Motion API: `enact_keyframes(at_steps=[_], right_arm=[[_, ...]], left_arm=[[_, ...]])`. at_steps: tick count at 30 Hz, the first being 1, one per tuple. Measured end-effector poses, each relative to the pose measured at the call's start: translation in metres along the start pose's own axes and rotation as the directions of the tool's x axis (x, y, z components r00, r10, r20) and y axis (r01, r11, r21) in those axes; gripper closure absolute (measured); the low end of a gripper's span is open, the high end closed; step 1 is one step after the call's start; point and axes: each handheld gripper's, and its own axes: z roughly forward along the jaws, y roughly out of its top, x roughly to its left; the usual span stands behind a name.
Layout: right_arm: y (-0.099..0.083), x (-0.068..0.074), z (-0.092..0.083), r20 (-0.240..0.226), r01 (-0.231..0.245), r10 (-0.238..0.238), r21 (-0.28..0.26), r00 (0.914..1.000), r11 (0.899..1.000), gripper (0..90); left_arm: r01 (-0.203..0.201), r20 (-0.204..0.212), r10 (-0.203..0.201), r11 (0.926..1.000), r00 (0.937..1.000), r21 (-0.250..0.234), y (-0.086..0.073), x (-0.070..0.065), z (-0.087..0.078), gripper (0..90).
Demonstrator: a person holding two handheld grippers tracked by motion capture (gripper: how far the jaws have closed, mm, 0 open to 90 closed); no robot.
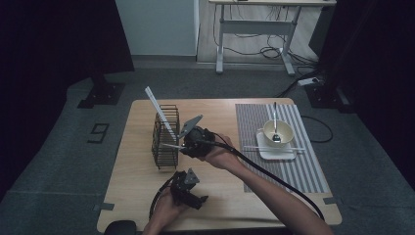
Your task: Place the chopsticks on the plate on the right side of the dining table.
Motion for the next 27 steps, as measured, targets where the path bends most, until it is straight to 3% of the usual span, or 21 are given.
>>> enact_keyframes(at_steps=[7, 15, 27], right_arm=[[0.002, -0.009, -0.012, 0.076, -0.013, 0.013, -0.007, 0.997, 1.0, 82.3], [-0.001, -0.02, -0.023, 0.043, -0.066, 0.068, -0.036, 0.9968, 0.997, 82.4], [-0.005, -0.027, -0.047, 0.015, -0.072, 0.073, -0.085, 0.9972, 0.994, 82.3]], left_arm=[[0.002, 0.0, -0.002, 1.0, 1.0, 0.0, 0.0, 0.0, 0.0, 0.0], [0.001, 0.0, -0.001, 1.0, 1.0, 0.0, 0.0, 0.0, 0.0, 0.0], [0.001, 0.0, -0.001, 1.0, 1.0, 0.0, 0.0, 0.0, 0.0, 0.0]])
